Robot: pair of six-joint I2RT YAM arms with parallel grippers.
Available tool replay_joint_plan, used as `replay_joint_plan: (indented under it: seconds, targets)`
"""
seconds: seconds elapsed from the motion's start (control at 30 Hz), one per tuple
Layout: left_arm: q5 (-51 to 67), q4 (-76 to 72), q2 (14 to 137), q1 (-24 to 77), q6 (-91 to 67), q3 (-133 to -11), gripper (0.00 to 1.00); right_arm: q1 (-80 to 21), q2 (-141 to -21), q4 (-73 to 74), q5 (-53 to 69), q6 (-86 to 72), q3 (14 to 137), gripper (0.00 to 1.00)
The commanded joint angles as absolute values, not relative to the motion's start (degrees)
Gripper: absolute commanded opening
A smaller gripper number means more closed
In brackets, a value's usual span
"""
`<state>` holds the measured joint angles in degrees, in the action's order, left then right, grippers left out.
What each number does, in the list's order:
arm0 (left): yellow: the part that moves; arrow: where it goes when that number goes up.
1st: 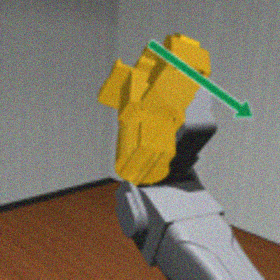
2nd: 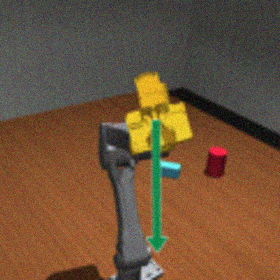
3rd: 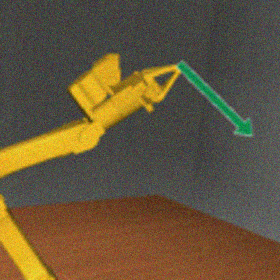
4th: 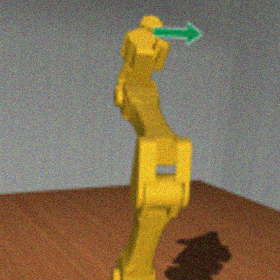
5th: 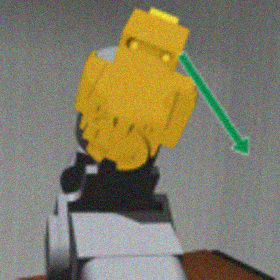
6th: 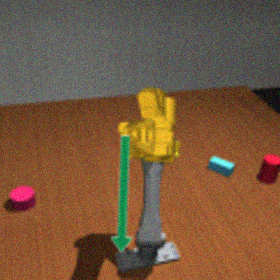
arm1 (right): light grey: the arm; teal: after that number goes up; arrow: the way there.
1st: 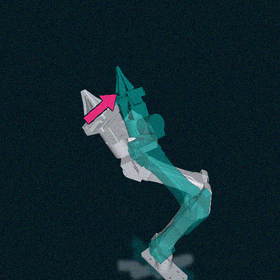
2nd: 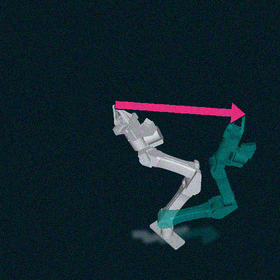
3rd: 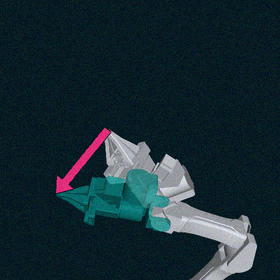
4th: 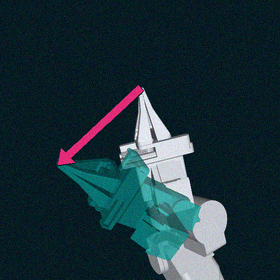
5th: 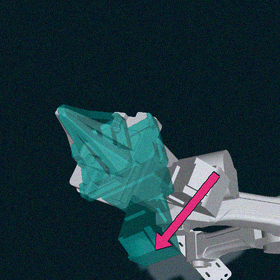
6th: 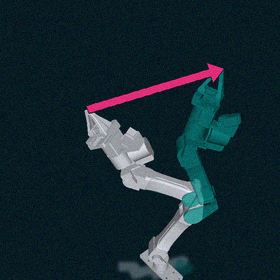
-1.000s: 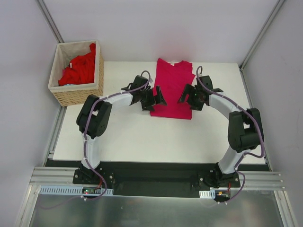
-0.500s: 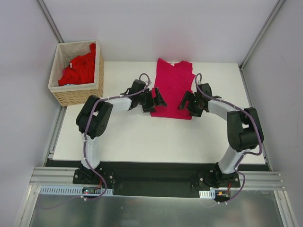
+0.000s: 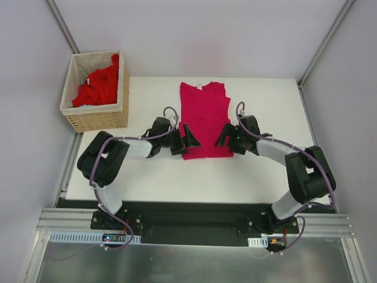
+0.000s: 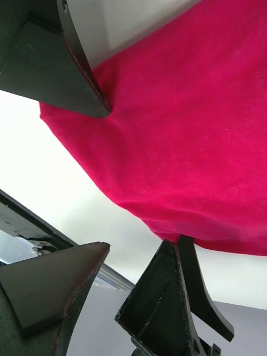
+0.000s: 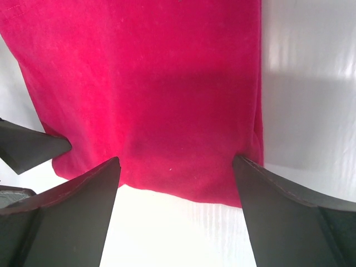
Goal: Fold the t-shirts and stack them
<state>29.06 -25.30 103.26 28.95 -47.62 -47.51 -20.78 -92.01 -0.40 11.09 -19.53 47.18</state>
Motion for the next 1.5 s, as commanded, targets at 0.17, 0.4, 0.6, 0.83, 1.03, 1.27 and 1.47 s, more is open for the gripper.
replay_joint_plan:
  seconds: [0.17,0.4,0.6,0.83,1.03,1.27,1.47]
  targets:
    - [24.61,-20.13,96.69,32.96,-48.25,-34.11,0.99,-28.47,-82.28,6.85,5.63,-23.99,33.33,0.87]
    - [22.33,-19.25,88.08,36.55,-49.57,-27.96,0.99,-30.32,-70.77,9.58,3.34,-25.93,25.59,0.87]
    - [18.11,-15.22,79.03,40.34,-51.50,-23.21,0.99,-32.34,-62.85,13.53,2.03,-28.12,22.06,0.87]
    - [15.56,-12.48,70.93,42.54,-53.17,-18.99,0.99,-35.50,-54.76,18.18,-1.65,-30.94,19.07,0.87]
    - [15.73,-12.04,70.05,43.42,-52.04,-21.35,0.99,-36.65,-53.96,22.06,-5.09,-28.66,25.55,0.87]
    - [17.13,-6.51,65.48,43.94,-50.89,-26.54,0.99,-36.74,-52.74,30.04,-8.09,-21.98,35.84,0.88]
    - [17.41,-4.66,63.90,48.15,-54.66,-26.90,0.99,-36.74,-48.35,34.53,-8.52,-20.83,37.35,0.88]
